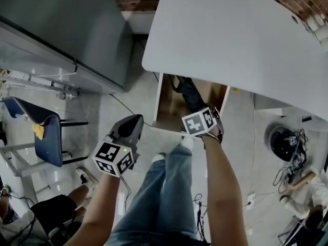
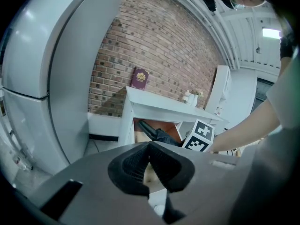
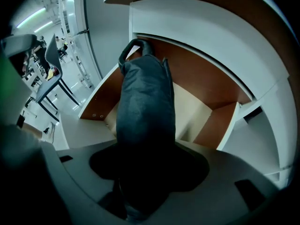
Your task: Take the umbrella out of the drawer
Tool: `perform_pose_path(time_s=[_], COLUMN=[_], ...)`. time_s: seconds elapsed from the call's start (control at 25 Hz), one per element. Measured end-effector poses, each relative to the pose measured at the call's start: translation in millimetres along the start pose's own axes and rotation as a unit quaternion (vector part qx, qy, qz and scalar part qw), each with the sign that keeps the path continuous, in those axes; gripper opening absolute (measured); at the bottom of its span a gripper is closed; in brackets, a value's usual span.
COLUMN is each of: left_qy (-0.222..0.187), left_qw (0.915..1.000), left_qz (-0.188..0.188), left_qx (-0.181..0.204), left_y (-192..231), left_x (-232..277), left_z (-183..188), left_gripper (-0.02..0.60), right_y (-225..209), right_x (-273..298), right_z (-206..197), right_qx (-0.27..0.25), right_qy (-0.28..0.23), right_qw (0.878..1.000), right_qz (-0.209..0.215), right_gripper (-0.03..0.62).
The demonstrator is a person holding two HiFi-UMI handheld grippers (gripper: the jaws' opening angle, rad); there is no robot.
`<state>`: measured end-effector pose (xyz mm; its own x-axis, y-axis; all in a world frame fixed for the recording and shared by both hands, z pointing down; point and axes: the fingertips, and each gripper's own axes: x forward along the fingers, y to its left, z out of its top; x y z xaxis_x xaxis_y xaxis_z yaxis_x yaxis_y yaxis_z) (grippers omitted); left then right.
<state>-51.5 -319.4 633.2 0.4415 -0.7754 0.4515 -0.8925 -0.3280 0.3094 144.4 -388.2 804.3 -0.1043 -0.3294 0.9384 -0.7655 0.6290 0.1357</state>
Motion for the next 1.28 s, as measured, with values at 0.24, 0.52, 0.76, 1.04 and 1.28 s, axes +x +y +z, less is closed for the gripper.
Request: perform_pose_path(time_s=[0.24,0.52,0.76,1.04,1.28], left_qy=[-0.016,-0.020,-0.038,-0.060,-0.093], left_qw=[0.9996,0.9990,0.9983,0.9968,0.9943], left_qz=[-0.008,-0.014,-0.013,-0.020,-0.019], left_qx=[0.020,0.036,0.042,0.050,0.048], left_y=[-15,-26,-31,-39,-44], left_x=[-18,-40,-67,-99,-121], left_z=[22,47,71,98,128], left_gripper=[-0.003,-0.003,-0.002,-0.003,-0.002], right_y=[2,8,17,36,47], right_x=[-31,-70,-108,-157,-191], right_z=[-6,-13,-15,-18,-11], right_qx=[-0.016,-0.041,-0.060,-0.064,-0.066], right_qy=[0.006,0.016,0.017,0.008,-0.016], right_qw=[1.000,0.999,0.998,0.998,0.998], right_qz=[0.005,0.008,0.003,-0.006,-0.011], right_gripper=[0.239,0.238,0.239,0.239,0.239])
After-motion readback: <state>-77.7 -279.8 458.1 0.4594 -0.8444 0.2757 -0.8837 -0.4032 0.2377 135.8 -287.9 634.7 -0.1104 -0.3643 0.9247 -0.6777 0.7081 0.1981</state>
